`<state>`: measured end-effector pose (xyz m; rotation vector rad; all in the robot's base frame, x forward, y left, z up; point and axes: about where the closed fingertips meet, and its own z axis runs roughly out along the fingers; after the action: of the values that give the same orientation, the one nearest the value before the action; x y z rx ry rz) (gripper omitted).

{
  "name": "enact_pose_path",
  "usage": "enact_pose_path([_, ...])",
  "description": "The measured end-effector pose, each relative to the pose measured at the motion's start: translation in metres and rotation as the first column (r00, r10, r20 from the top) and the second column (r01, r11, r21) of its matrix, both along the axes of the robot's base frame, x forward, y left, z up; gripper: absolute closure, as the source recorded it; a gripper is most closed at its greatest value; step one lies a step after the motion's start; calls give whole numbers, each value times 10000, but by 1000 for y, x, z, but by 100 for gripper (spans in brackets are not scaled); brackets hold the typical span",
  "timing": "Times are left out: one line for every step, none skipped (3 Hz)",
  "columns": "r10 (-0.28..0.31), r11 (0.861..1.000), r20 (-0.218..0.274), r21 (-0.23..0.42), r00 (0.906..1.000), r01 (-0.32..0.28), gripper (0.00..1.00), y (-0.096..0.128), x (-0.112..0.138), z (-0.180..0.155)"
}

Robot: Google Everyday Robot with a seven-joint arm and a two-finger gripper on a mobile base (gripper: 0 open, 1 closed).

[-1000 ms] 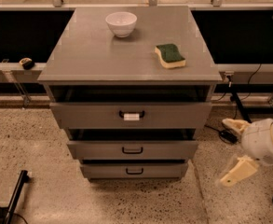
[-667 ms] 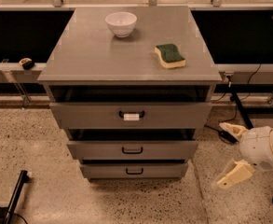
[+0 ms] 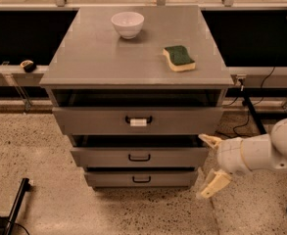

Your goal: Open middle drawer

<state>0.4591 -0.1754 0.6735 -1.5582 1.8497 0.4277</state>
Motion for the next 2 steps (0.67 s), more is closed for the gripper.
enact_pose_path([787,9957,1168,392,9900,-838,0,22,13,-26])
enact_pose_path([1300,9909,1574,155,9789,-1341,0,25,16,-34])
